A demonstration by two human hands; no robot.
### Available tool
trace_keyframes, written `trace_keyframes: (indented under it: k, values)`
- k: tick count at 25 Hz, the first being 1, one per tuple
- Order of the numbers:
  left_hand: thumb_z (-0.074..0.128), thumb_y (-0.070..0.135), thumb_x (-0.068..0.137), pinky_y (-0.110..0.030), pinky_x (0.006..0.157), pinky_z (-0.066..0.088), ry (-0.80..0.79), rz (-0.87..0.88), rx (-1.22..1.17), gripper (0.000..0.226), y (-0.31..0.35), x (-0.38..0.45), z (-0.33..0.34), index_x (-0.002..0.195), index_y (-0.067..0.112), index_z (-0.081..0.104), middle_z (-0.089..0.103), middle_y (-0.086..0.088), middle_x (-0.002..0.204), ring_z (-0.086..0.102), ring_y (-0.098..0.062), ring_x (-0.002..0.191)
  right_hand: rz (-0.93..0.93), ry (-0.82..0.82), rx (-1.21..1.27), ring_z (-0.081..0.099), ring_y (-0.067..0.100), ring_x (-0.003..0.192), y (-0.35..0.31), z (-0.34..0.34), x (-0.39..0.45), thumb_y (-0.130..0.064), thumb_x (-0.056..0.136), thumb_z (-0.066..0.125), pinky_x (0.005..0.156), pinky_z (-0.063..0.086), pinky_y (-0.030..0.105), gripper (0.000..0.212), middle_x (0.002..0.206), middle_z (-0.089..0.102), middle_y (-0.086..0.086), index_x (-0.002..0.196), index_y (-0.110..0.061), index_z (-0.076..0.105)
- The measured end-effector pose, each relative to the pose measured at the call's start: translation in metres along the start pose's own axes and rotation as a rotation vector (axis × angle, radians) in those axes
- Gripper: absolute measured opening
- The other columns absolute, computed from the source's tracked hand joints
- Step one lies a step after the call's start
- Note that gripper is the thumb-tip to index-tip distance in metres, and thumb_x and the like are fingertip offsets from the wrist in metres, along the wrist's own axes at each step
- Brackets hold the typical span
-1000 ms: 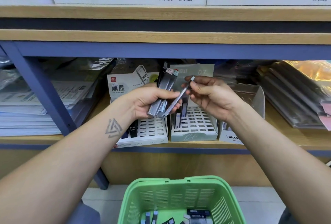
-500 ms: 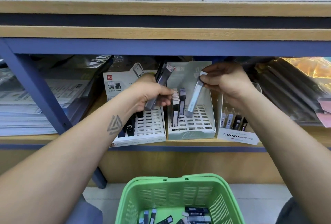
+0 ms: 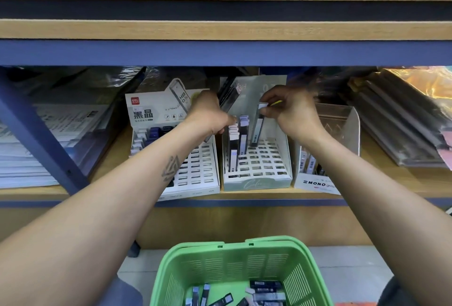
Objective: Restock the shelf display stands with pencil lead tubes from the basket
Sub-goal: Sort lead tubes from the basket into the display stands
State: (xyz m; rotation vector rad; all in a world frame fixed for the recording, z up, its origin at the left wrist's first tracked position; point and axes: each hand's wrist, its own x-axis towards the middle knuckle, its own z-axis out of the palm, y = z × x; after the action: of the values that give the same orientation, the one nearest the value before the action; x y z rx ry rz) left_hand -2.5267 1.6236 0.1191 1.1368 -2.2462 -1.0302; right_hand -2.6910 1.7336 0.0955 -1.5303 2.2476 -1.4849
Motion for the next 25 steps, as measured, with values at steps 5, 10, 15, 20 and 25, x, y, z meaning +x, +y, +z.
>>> trace_keyframes:
  k: [5, 10, 15, 20, 25]
  values:
    - [0.08, 0.018, 0.085, -0.032, 0.057, 0.047, -0.016, -0.015, -0.026, 0.028, -0.002, 0.001, 0.001, 0.101, -0.001, 0.068, 0.07, -0.016, 0.073, 0.058, -0.023, 0.056, 0.015, -0.072, 0.014, 0.072, 0.013, 0.08, -0.004, -0.001, -0.001, -0.005, 0.078, 0.084, 0.083, 0.06, 0.036, 0.033, 0.086, 0.072, -0.007, 0.074, -0.032, 0.067]
    - [0.08, 0.018, 0.085, -0.033, 0.058, 0.047, -0.027, -0.052, -0.047, 0.031, -0.002, -0.001, 0.001, 0.107, 0.001, 0.066, 0.068, -0.014, 0.075, 0.058, -0.024, 0.061, 0.035, -0.089, -0.027, 0.071, 0.02, 0.085, 0.0, 0.005, 0.0, -0.006, 0.082, 0.081, 0.084, 0.058, 0.033, 0.025, 0.09, 0.072, -0.002, 0.079, -0.027, 0.069]
    - [0.08, 0.018, 0.086, -0.028, 0.049, 0.043, -0.039, -0.068, -0.045, 0.031, -0.002, 0.0, 0.001, 0.107, 0.0, 0.066, 0.064, -0.012, 0.07, 0.055, -0.022, 0.056, 0.026, -0.095, -0.081, 0.068, 0.013, 0.088, 0.005, 0.017, -0.003, -0.008, 0.087, 0.077, 0.088, 0.054, 0.024, 0.011, 0.093, 0.073, -0.002, 0.096, -0.015, 0.078]
    - [0.081, 0.019, 0.085, -0.034, 0.059, 0.047, -0.045, -0.062, -0.073, 0.033, -0.005, 0.002, 0.003, 0.107, 0.0, 0.065, 0.068, -0.015, 0.076, 0.057, -0.023, 0.061, -0.026, -0.123, -0.196, 0.066, 0.014, 0.095, 0.005, 0.016, -0.003, -0.008, 0.091, 0.073, 0.089, 0.048, 0.022, 0.015, 0.104, 0.075, 0.001, 0.103, -0.015, 0.078]
    - [0.084, 0.019, 0.081, -0.036, 0.061, 0.049, -0.027, -0.045, -0.123, 0.037, -0.009, 0.004, 0.001, 0.107, 0.001, 0.065, 0.074, -0.021, 0.085, 0.058, -0.022, 0.061, -0.042, -0.147, -0.221, 0.064, 0.017, 0.106, 0.007, 0.014, -0.008, -0.009, 0.095, 0.066, 0.093, 0.048, 0.027, 0.022, 0.116, 0.071, -0.001, 0.113, -0.015, 0.076]
